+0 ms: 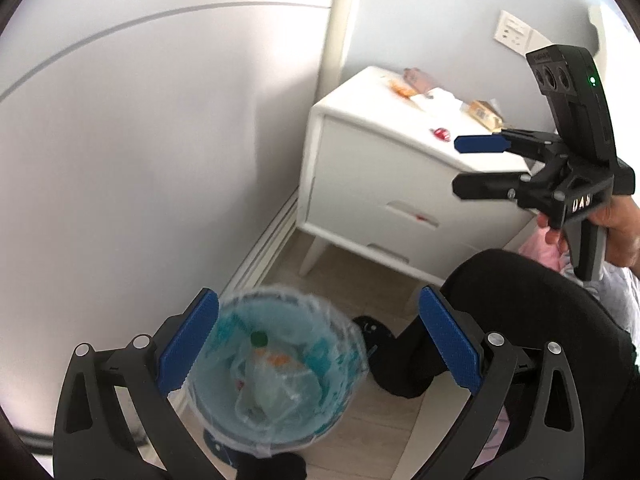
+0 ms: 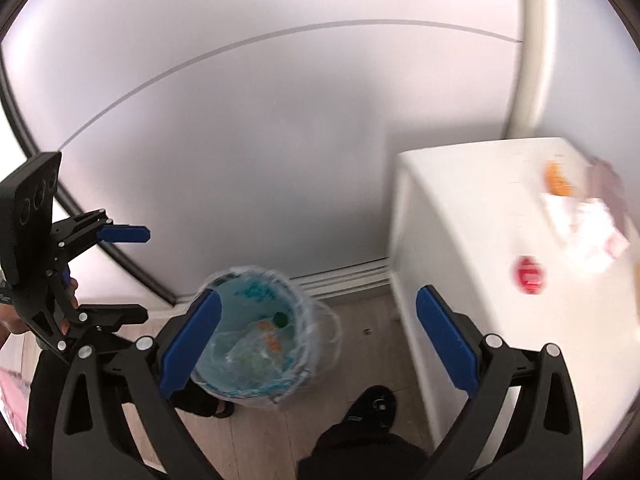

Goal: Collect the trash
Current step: 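Move both tools back to the nightstand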

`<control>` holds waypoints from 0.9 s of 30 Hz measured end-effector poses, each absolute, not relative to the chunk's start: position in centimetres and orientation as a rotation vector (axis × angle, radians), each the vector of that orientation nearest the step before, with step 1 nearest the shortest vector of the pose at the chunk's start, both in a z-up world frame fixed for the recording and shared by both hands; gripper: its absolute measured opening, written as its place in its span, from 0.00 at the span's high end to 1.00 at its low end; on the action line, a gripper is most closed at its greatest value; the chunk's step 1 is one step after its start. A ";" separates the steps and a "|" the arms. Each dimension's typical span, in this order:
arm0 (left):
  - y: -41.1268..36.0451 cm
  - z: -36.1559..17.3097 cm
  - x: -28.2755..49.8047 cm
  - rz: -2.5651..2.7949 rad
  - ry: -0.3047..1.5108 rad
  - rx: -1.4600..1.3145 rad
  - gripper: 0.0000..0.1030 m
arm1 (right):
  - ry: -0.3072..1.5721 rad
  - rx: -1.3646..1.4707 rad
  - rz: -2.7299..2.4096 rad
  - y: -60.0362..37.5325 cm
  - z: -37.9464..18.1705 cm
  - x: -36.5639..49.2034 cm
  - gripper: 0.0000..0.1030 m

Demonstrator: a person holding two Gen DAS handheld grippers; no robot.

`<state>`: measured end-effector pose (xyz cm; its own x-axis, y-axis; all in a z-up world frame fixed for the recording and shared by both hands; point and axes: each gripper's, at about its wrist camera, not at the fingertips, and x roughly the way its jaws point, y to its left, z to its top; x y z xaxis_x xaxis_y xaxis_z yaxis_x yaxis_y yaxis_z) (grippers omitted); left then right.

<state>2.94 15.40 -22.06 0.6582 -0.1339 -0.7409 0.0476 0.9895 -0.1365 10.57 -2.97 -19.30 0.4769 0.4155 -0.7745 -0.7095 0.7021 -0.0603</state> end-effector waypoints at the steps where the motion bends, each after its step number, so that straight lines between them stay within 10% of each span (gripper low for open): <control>1: 14.9 -21.6 3.3 -0.115 0.840 -0.097 0.06 | 0.806 -0.392 0.696 -3.8 -18.6 10.7 0.08; 27: 0.1 -13.8 17.1 -0.423 0.733 0.106 0.06 | 0.709 -0.242 0.372 -22.7 -10.9 14.1 0.08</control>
<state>17.14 0.08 -13.79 0.6631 -0.3368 -0.6685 0.4102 0.9105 -0.0519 14.11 -22.71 -10.90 0.6974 0.2491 -0.6720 -0.4113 0.9070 -0.0906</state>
